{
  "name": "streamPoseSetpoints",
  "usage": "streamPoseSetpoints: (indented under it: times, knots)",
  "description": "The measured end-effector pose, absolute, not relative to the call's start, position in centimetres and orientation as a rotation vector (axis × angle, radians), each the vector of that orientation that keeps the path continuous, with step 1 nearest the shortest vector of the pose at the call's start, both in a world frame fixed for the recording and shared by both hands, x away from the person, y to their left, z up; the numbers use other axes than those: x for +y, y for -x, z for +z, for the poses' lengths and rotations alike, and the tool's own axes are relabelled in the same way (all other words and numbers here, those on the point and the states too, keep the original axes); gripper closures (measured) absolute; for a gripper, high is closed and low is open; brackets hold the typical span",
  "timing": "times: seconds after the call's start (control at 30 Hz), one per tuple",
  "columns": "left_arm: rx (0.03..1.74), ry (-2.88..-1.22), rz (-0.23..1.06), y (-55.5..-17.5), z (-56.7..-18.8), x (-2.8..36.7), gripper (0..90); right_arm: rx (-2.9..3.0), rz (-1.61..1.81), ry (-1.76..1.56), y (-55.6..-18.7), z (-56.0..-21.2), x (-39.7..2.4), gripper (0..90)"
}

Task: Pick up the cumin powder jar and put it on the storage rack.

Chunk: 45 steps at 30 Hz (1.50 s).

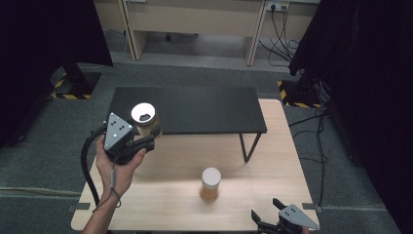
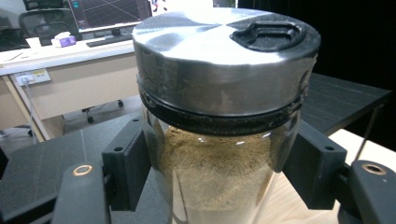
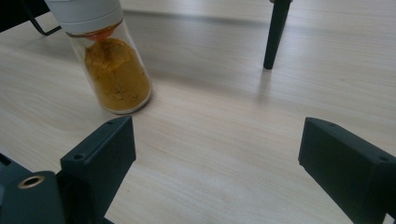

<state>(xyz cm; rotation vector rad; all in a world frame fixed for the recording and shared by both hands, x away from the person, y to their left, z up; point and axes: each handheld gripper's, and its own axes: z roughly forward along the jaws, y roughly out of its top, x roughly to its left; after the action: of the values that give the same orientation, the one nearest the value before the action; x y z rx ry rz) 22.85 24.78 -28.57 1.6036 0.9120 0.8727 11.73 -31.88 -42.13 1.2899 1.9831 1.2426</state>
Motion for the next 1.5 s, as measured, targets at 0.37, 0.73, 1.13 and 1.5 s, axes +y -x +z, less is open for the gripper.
streamPoseSetpoints:
  times: [0.37, 0.73, 1.13, 1.5]
  knots:
    - [0.952, -1.597, 0.905, -25.0, -28.2, 24.8, 30.1, 1.981, 1.242, -1.293, -11.9, -42.2, -32.0, 11.2]
    - [0.988, -1.645, 0.944, -26.9, -27.9, 24.3, 30.1, 1.984, 1.242, -1.291, -12.0, -42.2, -31.9, 11.2]
    - [1.034, -1.680, 0.938, -29.1, -27.8, 23.7, 30.1, 1.981, 1.238, -1.293, -12.0, -42.2, -31.9, 11.2]
    - [1.057, -1.697, 0.918, -30.2, -28.2, 23.6, 30.1, 1.982, 1.234, -1.303, -12.0, -42.3, -32.1, 11.2]
